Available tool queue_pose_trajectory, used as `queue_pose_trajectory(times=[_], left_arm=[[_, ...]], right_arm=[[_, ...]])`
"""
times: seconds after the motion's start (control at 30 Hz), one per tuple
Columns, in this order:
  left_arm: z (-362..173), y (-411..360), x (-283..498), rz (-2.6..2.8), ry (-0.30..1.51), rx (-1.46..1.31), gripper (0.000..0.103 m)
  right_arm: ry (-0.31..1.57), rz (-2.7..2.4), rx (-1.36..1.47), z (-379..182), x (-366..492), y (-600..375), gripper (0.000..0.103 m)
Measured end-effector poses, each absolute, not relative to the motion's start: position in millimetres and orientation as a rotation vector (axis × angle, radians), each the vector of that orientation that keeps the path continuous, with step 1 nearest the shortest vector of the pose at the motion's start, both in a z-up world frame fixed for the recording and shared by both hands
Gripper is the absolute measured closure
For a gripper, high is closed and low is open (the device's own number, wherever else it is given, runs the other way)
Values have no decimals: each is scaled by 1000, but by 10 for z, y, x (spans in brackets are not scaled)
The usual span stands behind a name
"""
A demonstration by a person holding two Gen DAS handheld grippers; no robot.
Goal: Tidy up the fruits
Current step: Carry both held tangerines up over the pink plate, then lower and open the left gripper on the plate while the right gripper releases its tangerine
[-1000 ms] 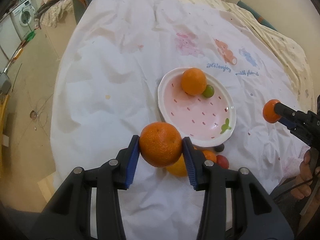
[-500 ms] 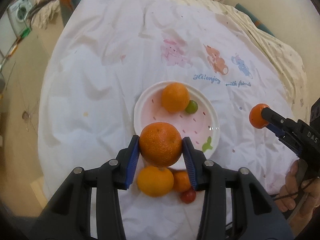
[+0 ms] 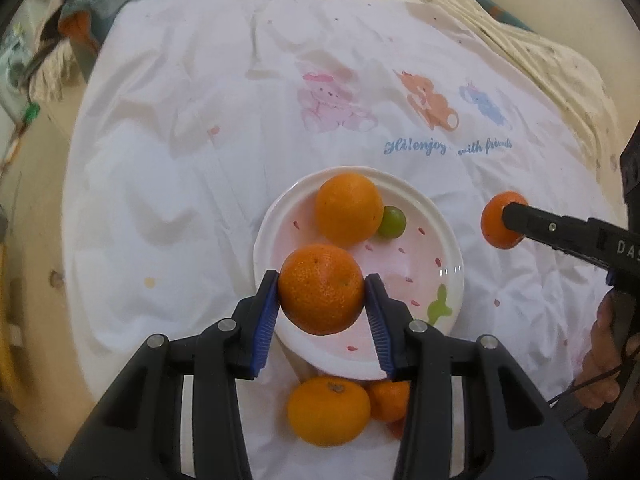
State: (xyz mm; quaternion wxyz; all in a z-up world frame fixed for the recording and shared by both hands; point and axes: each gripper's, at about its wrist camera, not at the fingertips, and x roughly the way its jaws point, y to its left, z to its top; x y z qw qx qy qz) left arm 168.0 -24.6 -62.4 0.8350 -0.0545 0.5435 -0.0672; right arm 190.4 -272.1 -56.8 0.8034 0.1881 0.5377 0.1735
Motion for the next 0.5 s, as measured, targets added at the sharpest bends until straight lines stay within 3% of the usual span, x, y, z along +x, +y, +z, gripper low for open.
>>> queue_pose_trajectory(times=[0.33,0.5], left_arm=[[-912,-432,1811,-163,1128,32,65],[-1045,-394,1879,-188,1184,-39,65]], right_arm=[[1301,408,423,-1125,2118,-2533,58],[1301,412,410,-1186,2132,-2473,58]])
